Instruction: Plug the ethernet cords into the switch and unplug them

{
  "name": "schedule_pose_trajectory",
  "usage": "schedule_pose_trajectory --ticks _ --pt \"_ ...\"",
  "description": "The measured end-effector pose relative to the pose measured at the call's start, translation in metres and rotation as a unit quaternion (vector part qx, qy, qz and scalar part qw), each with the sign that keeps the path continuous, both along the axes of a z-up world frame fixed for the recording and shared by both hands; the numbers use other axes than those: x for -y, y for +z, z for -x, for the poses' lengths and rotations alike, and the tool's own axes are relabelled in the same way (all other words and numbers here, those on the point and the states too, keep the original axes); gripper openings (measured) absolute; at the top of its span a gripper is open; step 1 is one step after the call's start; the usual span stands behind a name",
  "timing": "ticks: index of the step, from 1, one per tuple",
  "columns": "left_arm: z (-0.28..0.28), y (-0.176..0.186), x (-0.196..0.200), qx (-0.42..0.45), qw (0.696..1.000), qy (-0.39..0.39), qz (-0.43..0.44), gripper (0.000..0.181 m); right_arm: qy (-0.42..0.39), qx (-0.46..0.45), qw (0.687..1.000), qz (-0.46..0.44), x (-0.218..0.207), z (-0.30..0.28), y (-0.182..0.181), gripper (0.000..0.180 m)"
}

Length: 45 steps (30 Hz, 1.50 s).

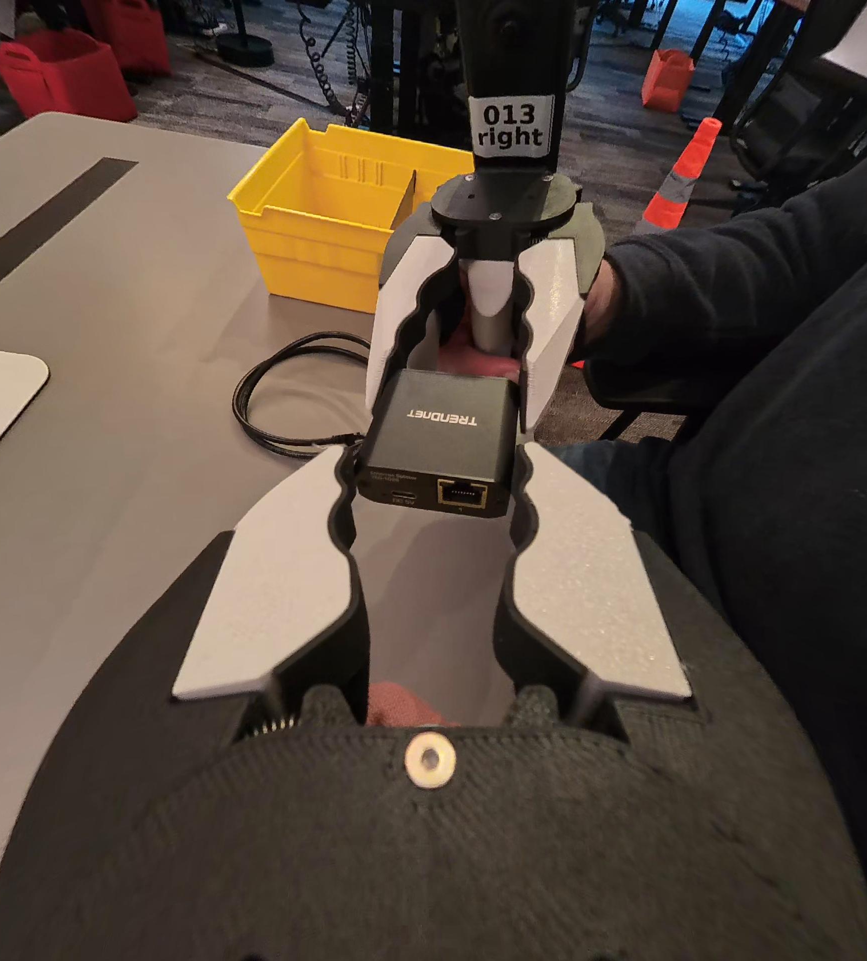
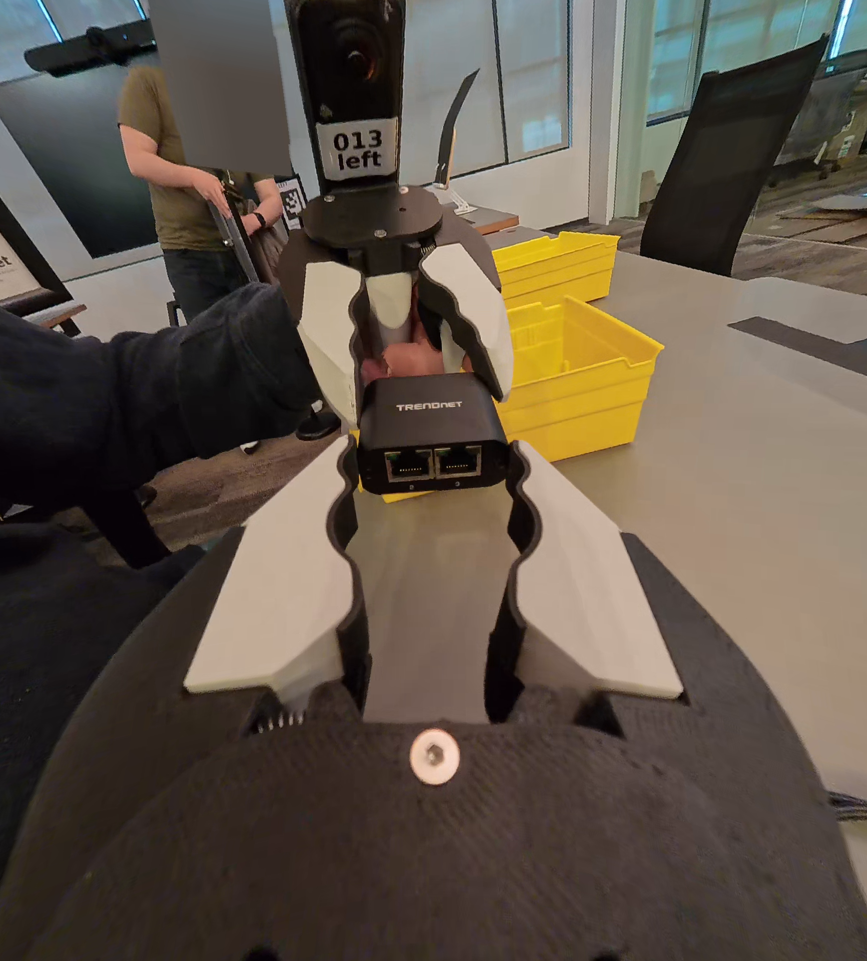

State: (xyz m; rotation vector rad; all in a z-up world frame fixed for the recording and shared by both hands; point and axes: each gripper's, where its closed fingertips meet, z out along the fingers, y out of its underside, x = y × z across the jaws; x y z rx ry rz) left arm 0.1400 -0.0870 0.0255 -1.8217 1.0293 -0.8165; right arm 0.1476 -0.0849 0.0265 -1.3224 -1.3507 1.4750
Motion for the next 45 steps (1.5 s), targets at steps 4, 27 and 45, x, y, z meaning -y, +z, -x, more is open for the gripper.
schedule_pose_trajectory --ticks 4,27,45 --pt "-0.001 0.003 -0.003 0.020 1.000 0.010 0.006 0.058 -0.001 -0.015 1.000 0.025 -0.004 -0.001 0.004 0.057" --pt "-0.036 0.023 -0.004 0.160 0.986 0.038 0.003 0.070 0.025 -0.103 0.993 0.057 -0.001 -0.013 0.034 0.056" --pt "-0.035 0.030 0.000 0.151 0.987 0.038 -0.042 0.062 0.037 -0.114 0.991 0.052 0.003 -0.017 0.039 0.056"
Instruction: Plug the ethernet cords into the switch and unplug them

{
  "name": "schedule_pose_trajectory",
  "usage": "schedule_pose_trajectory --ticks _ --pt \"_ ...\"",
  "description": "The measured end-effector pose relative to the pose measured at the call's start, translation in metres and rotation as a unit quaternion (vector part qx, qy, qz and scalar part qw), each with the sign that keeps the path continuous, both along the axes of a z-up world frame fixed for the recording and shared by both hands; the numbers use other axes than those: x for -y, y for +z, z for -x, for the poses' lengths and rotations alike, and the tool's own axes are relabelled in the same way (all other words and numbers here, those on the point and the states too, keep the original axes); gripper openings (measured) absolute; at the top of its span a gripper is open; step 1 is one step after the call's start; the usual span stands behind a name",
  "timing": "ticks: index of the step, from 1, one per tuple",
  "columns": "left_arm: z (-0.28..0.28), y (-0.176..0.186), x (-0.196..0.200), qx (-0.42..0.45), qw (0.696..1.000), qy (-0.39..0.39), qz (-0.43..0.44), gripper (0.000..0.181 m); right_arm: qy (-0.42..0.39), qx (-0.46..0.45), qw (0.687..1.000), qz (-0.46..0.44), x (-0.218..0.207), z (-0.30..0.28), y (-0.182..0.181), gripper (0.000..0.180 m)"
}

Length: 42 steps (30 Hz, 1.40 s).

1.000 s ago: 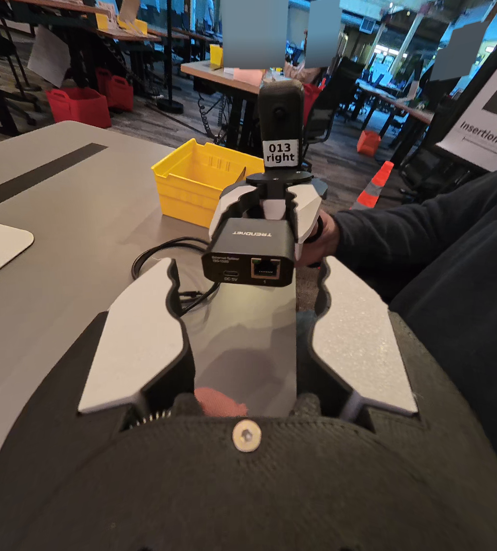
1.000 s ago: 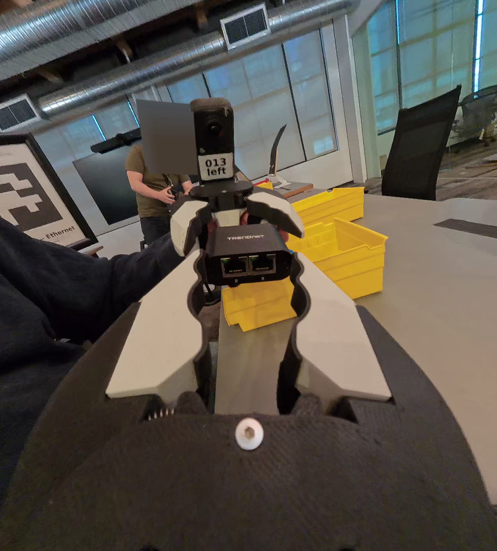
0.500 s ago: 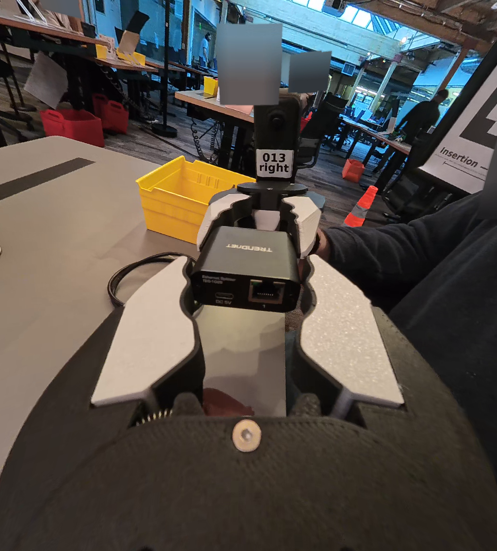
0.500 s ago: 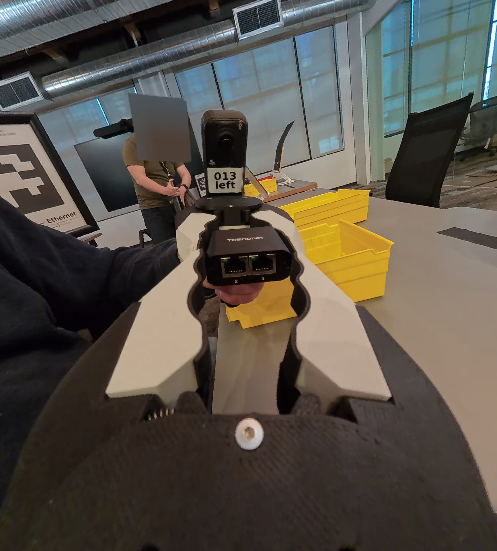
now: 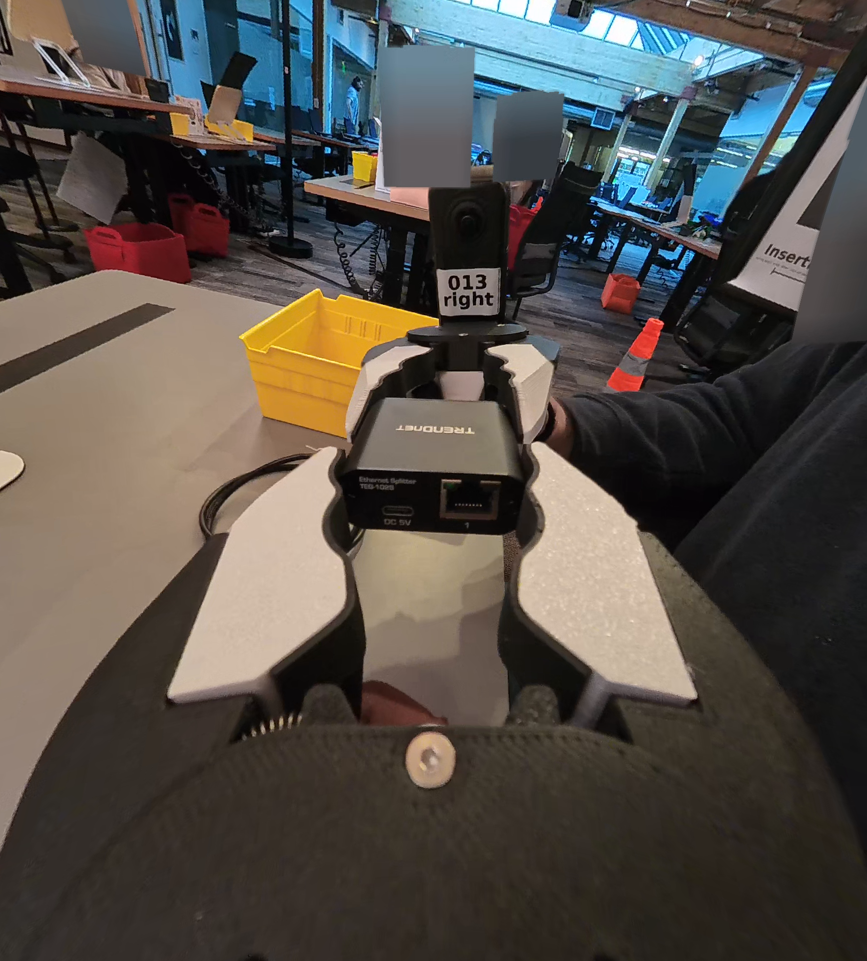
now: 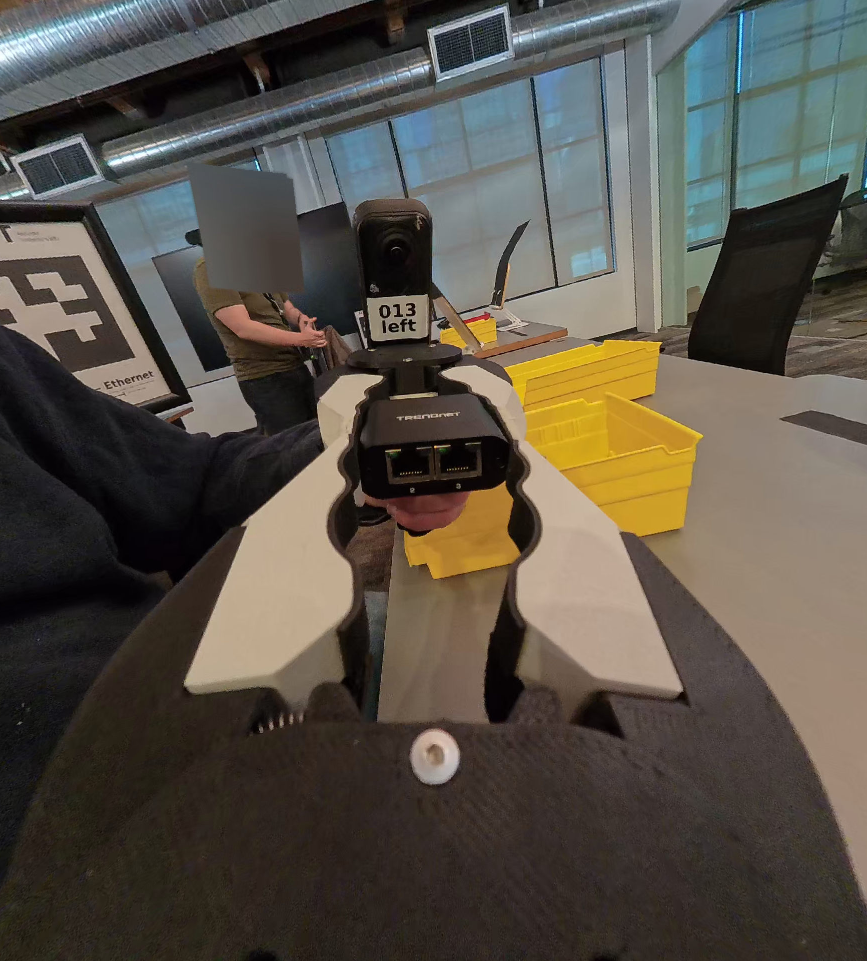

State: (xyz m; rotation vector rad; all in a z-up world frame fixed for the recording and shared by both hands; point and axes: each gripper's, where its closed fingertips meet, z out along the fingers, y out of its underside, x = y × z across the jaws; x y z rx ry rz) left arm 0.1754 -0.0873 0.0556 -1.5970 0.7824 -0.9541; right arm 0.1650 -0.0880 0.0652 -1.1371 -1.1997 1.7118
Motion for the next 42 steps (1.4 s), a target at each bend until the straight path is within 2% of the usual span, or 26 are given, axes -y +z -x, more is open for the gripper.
schedule_pose_trajectory --ticks 9,13,15,17,19,20,22,25,28,30,36,42 --pt "0.008 0.005 -0.002 0.015 1.000 0.012 -0.001 0.062 -0.020 -0.007 0.999 -0.024 -0.007 -0.008 0.005 0.055" --pt "0.018 0.007 -0.005 0.016 1.000 0.026 -0.001 0.062 -0.074 0.008 0.996 -0.057 -0.030 -0.025 0.008 0.050" --pt "0.022 0.009 -0.005 0.016 0.999 0.036 -0.005 0.062 -0.123 0.067 0.984 -0.110 -0.047 -0.034 -0.006 0.048" --pt "0.026 0.010 -0.005 0.018 0.999 0.044 -0.002 0.062 -0.178 0.167 0.949 -0.199 -0.065 -0.044 -0.034 0.042" --pt "0.031 0.010 -0.006 0.017 0.998 0.053 -0.001 0.062 -0.208 0.263 0.883 -0.328 -0.074 -0.055 -0.066 0.034" --pt "0.034 0.011 -0.007 0.019 0.998 0.056 0.000 0.062 -0.202 0.282 0.862 -0.370 -0.070 -0.055 -0.078 0.030" --pt "0.039 0.011 -0.010 0.023 0.998 0.065 0.004 0.062 -0.181 0.309 0.847 -0.393 -0.061 -0.048 -0.103 0.029" --pt "0.041 0.012 -0.011 0.030 0.997 0.068 0.005 0.062 -0.152 0.378 0.775 -0.483 -0.064 -0.042 -0.151 0.032" --pt "0.041 0.012 -0.010 0.028 0.997 0.068 0.003 0.062 -0.143 0.407 0.731 -0.529 -0.072 -0.031 -0.179 0.034" --pt "0.041 0.012 -0.010 0.033 0.997 0.068 0.005 0.062 -0.160 0.427 0.702 -0.546 -0.083 -0.027 -0.186 0.034" --pt "0.039 0.009 -0.010 0.035 0.997 0.065 0.011 0.062 -0.174 0.474 0.698 -0.509 -0.102 -0.020 -0.201 0.028" --pt "0.039 0.008 -0.011 0.034 0.997 0.065 0.012 0.062 -0.169 0.494 0.717 -0.462 -0.111 -0.018 -0.212 0.011"
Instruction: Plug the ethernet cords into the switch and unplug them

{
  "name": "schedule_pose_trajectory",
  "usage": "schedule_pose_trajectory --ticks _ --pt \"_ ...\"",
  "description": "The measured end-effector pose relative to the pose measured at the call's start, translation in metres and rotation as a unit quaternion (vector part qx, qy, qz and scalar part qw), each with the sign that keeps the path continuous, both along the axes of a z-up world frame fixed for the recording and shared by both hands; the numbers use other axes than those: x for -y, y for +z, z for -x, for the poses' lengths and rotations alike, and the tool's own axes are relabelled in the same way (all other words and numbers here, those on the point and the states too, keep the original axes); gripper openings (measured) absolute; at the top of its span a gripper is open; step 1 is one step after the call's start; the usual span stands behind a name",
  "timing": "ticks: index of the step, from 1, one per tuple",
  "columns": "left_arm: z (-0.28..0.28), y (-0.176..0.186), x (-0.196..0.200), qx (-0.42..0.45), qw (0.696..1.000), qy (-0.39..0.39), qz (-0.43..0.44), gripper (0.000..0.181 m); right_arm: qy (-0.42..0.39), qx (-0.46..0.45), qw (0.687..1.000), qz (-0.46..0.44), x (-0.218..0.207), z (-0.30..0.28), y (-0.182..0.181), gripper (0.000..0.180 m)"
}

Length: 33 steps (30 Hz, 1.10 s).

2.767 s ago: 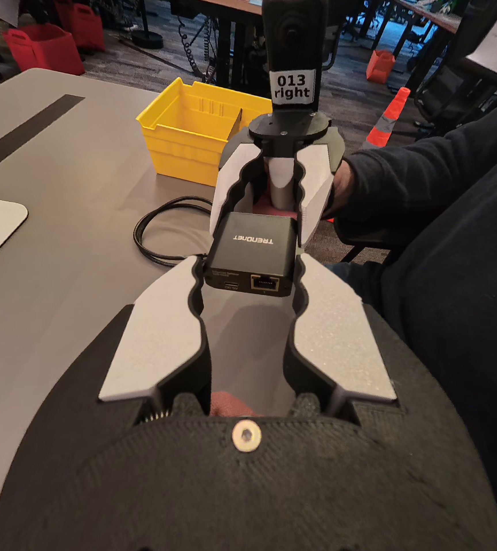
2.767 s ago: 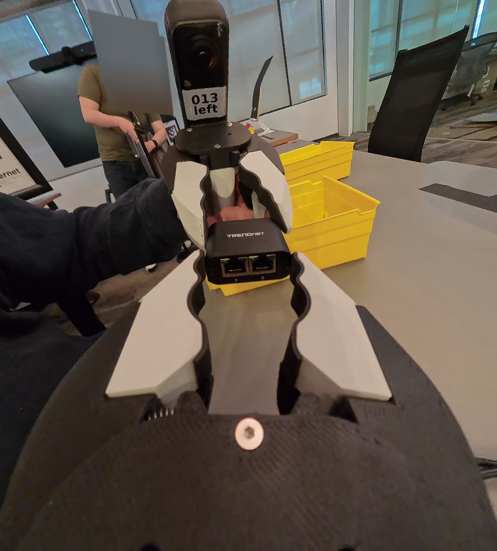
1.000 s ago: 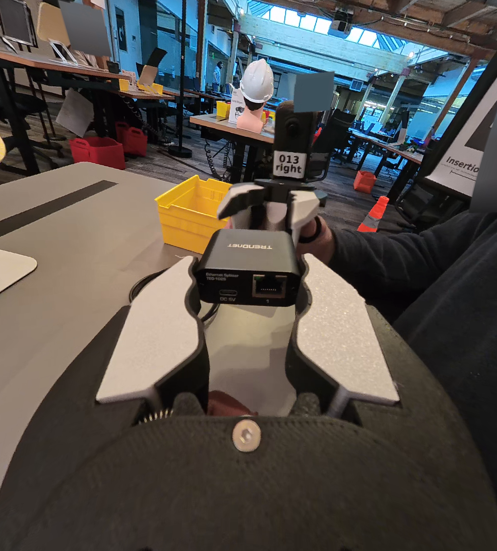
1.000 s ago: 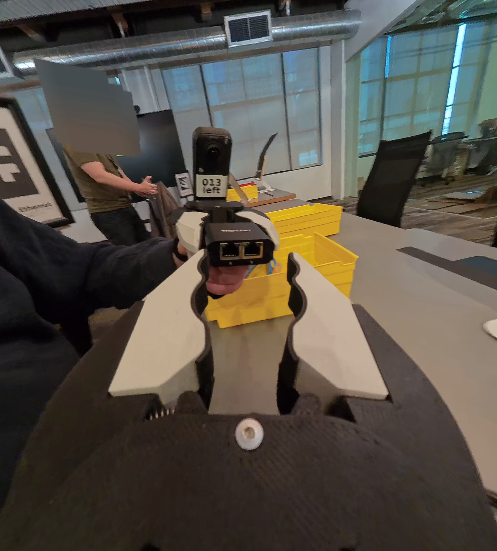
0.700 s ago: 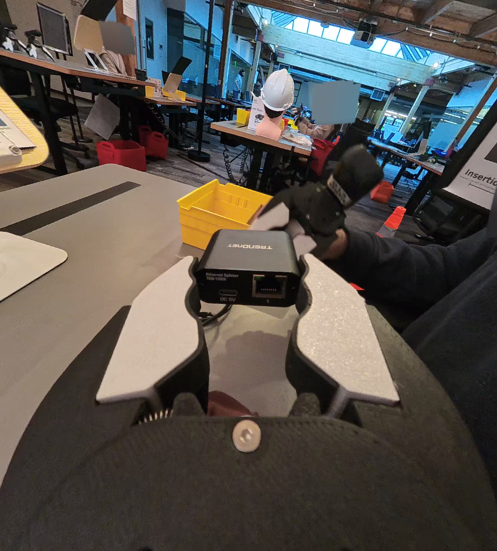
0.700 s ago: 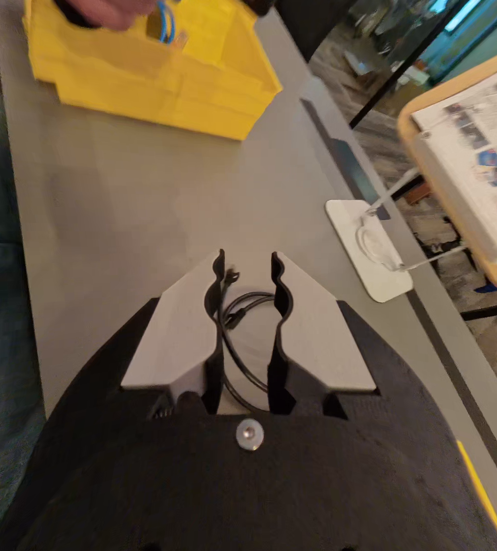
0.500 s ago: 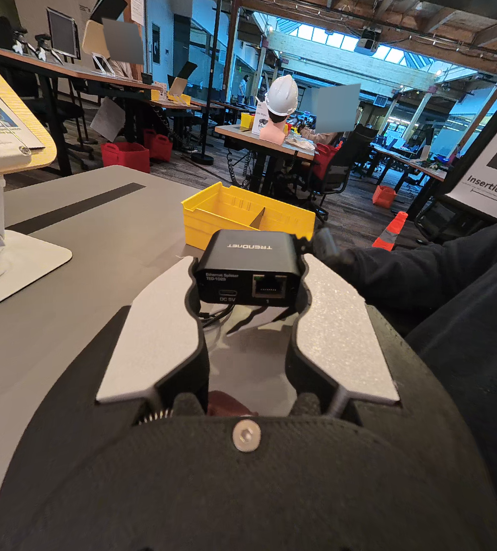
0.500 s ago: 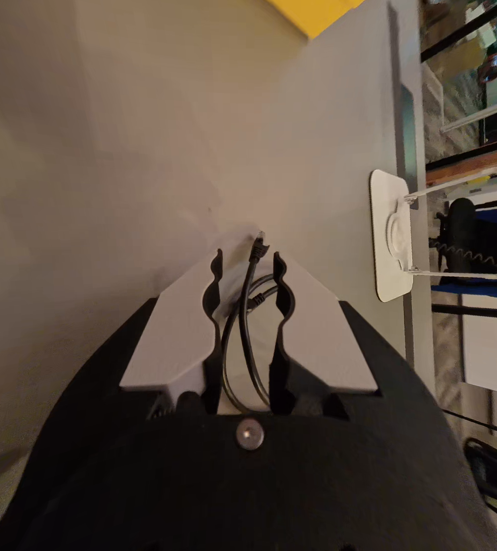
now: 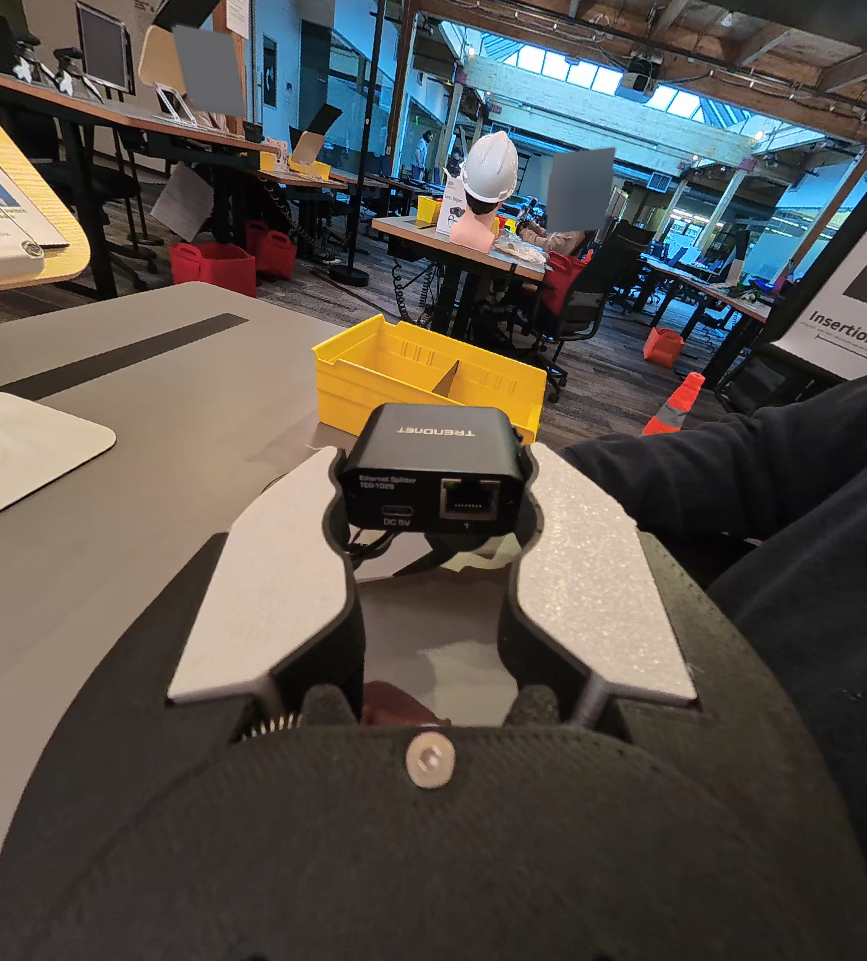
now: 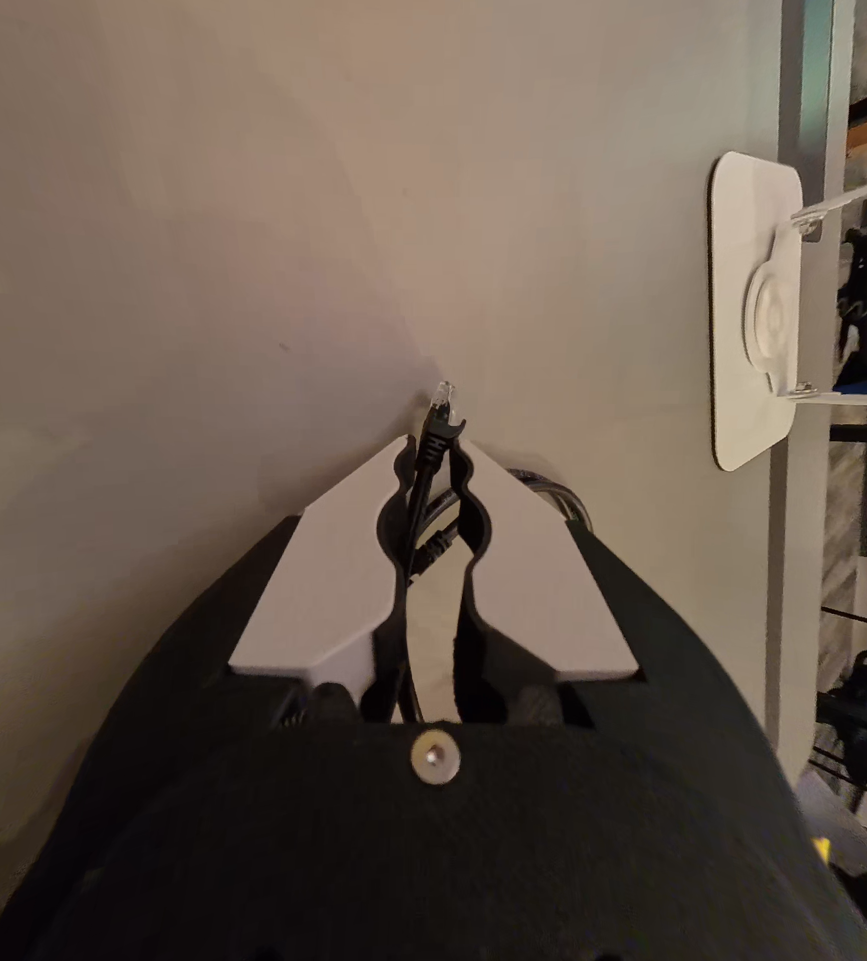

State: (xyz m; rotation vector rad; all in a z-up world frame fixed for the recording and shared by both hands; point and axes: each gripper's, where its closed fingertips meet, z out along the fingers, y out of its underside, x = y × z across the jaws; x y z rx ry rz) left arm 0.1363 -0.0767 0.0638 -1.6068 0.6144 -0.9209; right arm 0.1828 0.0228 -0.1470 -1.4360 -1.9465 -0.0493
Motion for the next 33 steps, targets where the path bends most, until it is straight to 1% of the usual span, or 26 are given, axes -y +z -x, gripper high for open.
schedule_pose_trajectory --ticks 2,4,6,8,10,12,13,16,18,21,24,27,28,31,33 --pt "0.000 0.000 0.000 0.001 1.000 -0.001 0.000 0.062 -0.004 -0.012 1.000 0.017 -0.001 0.000 0.002 0.009" --pt "0.000 -0.001 -0.001 0.000 1.000 -0.001 0.003 0.062 0.013 -0.030 0.999 0.028 0.003 0.002 0.006 0.009" --pt "0.000 -0.002 -0.001 -0.002 1.000 -0.001 0.005 0.062 0.049 -0.032 0.998 0.027 0.012 0.001 0.008 0.016" --pt "0.000 -0.002 -0.001 -0.002 1.000 -0.003 0.008 0.062 0.073 -0.012 0.994 0.077 0.028 -0.006 0.001 0.023" --pt "-0.001 -0.003 0.000 -0.003 1.000 -0.003 0.009 0.062 0.059 -0.007 0.989 0.133 0.036 -0.013 -0.004 0.035" --pt "-0.001 -0.002 0.000 -0.002 1.000 -0.006 0.010 0.062 0.033 -0.034 0.980 0.193 0.041 -0.014 -0.001 0.039" --pt "-0.002 -0.002 0.000 -0.001 1.000 -0.007 0.010 0.062 0.012 -0.052 0.973 0.224 0.042 -0.014 0.002 0.037" --pt "-0.002 -0.003 0.000 0.002 1.000 -0.009 0.013 0.062 -0.053 -0.056 0.951 0.298 0.041 -0.018 0.001 0.039" --pt "-0.001 -0.004 0.000 0.004 1.000 -0.009 0.014 0.062 -0.092 -0.082 0.930 0.346 0.039 -0.014 0.003 0.036" --pt "0.000 -0.003 0.000 0.005 1.000 -0.010 0.014 0.062 -0.143 -0.107 0.918 0.355 0.023 -0.012 0.003 0.032" --pt "0.001 -0.001 0.000 0.010 1.000 -0.010 0.013 0.062 -0.177 -0.118 0.889 0.405 0.022 -0.009 0.000 0.030" --pt "0.001 -0.002 0.000 0.013 1.000 -0.013 0.015 0.062 -0.188 -0.128 0.867 0.443 0.025 -0.004 -0.006 0.021" --pt "0.001 -0.002 0.000 0.013 1.000 -0.013 0.016 0.062 -0.188 -0.133 0.863 0.450 0.025 -0.002 -0.007 0.014" --pt "-0.001 -0.004 0.001 0.012 1.000 -0.016 0.017 0.062 -0.188 -0.147 0.856 0.460 0.024 -0.001 -0.005 0.013" --pt "-0.001 -0.005 0.000 0.011 1.000 -0.015 0.020 0.062 -0.177 -0.168 0.855 0.458 0.023 0.000 0.002 0.012"
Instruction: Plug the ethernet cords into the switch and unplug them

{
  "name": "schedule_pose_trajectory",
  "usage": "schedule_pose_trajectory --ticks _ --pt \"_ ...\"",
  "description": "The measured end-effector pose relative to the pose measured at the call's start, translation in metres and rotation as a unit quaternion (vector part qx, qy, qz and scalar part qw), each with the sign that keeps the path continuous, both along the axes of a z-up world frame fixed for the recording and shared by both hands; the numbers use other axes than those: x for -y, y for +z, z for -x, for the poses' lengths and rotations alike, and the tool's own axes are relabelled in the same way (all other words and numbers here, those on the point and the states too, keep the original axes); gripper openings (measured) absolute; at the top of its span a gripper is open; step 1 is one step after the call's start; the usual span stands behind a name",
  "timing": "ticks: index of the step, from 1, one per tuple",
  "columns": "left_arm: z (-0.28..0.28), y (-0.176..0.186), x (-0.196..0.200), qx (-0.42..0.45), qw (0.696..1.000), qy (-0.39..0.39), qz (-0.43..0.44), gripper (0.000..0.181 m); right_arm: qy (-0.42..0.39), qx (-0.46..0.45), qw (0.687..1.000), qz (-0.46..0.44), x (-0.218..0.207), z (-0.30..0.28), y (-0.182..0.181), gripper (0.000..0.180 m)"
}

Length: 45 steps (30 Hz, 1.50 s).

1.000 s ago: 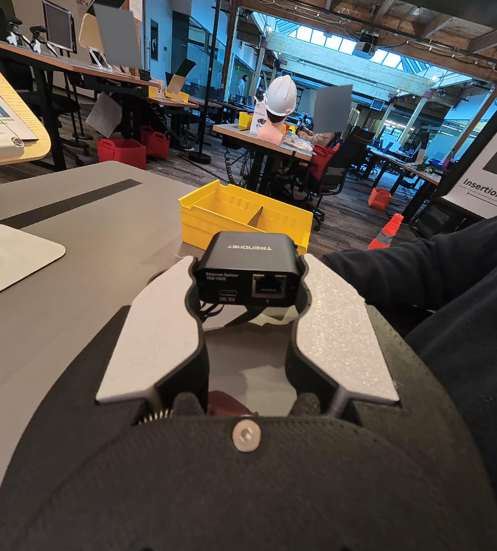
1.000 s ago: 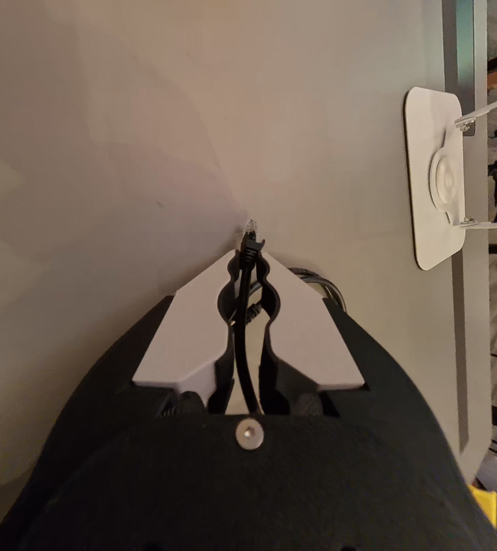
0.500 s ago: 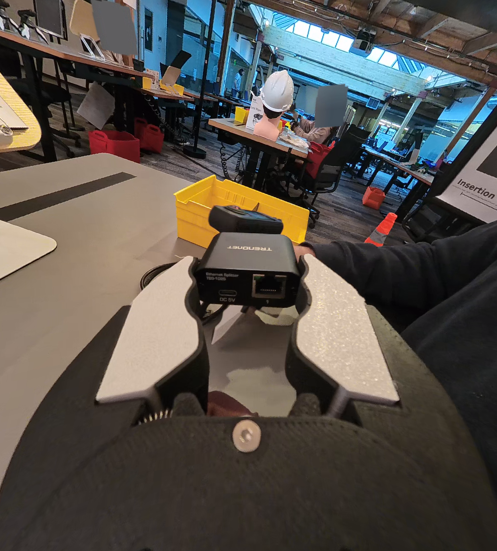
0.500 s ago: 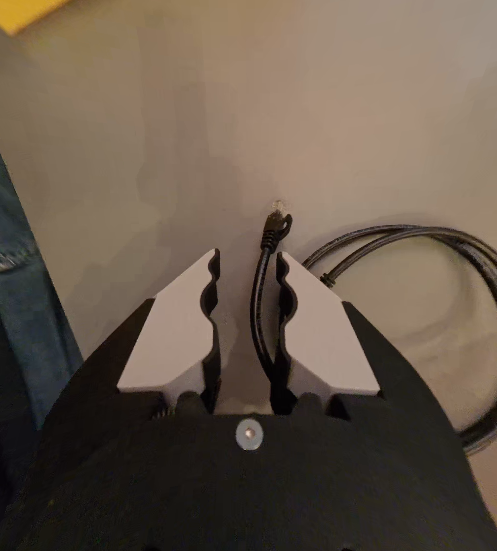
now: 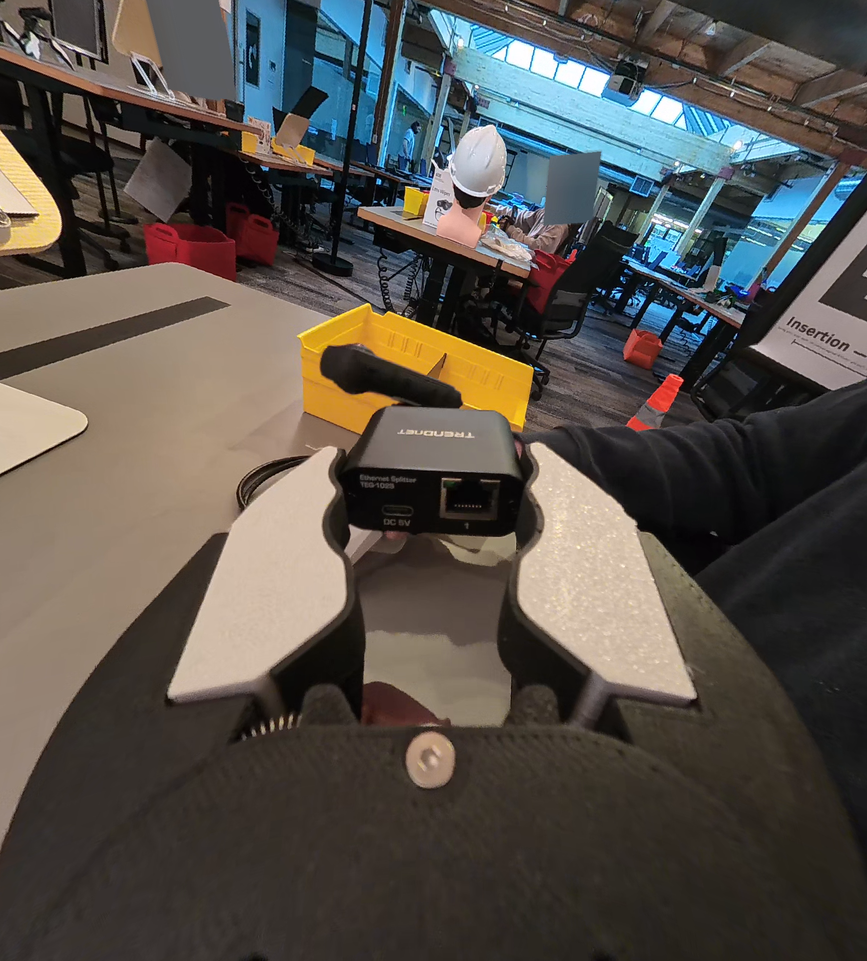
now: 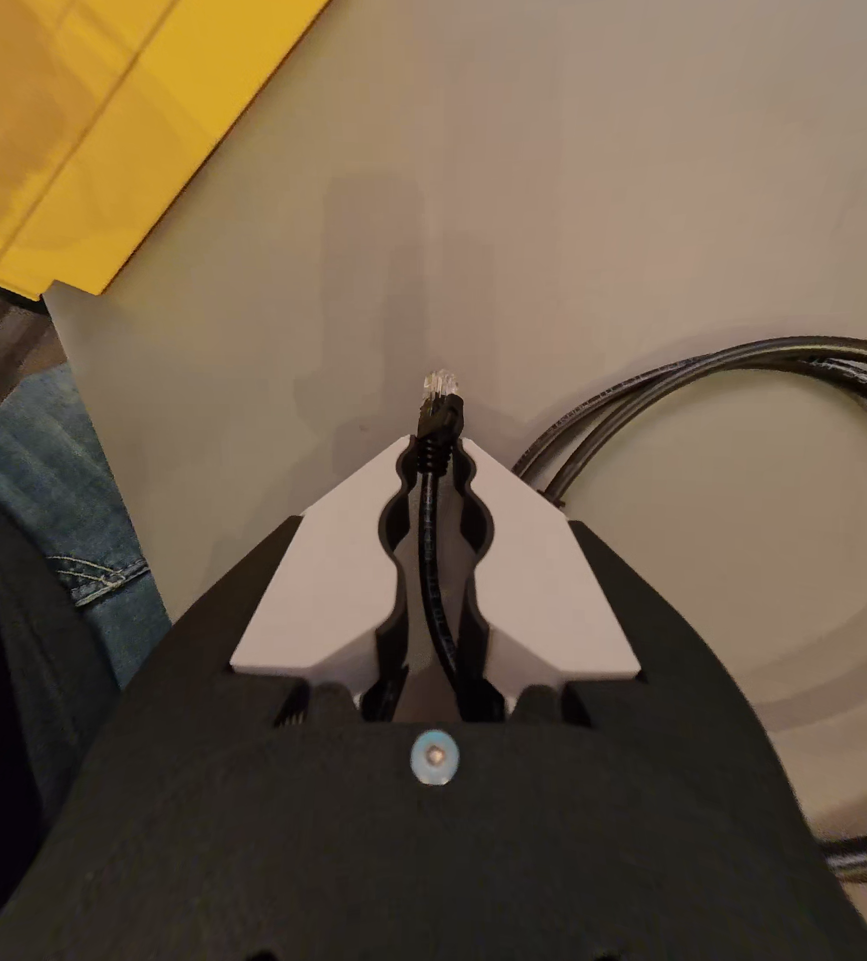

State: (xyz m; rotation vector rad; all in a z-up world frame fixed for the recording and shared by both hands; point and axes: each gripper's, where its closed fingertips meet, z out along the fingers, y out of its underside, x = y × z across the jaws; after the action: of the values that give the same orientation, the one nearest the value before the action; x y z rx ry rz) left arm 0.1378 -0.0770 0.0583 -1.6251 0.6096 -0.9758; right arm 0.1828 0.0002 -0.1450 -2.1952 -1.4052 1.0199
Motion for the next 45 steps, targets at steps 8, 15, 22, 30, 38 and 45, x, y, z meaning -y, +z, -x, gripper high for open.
schedule_pose_trajectory --ticks 8,15,22,30,38,45 --pt "-0.025 -0.087 -0.023 -0.133 0.981 0.088 0.114 0.062 0.007 -0.014 0.996 -0.092 -0.012 -0.021 0.028 0.011" --pt "-0.038 -0.173 -0.033 -0.222 0.953 0.133 0.159 0.062 0.005 -0.041 0.992 -0.120 -0.018 -0.033 0.048 0.011" --pt "-0.034 -0.199 -0.033 -0.235 0.945 0.138 0.179 0.062 0.068 -0.066 0.987 -0.130 0.000 -0.020 0.053 0.011" --pt "-0.034 -0.164 -0.032 -0.184 0.966 0.134 0.123 0.079 0.122 -0.169 0.974 -0.094 0.019 -0.001 0.083 0.011" --pt "-0.042 -0.054 -0.037 -0.033 0.992 0.119 -0.014 0.064 0.183 -0.358 0.916 -0.004 0.038 0.016 0.161 0.011" --pt "-0.034 -0.004 -0.034 0.075 0.994 0.061 -0.043 0.033 0.277 -0.429 0.855 0.090 0.062 0.013 0.192 0.011"
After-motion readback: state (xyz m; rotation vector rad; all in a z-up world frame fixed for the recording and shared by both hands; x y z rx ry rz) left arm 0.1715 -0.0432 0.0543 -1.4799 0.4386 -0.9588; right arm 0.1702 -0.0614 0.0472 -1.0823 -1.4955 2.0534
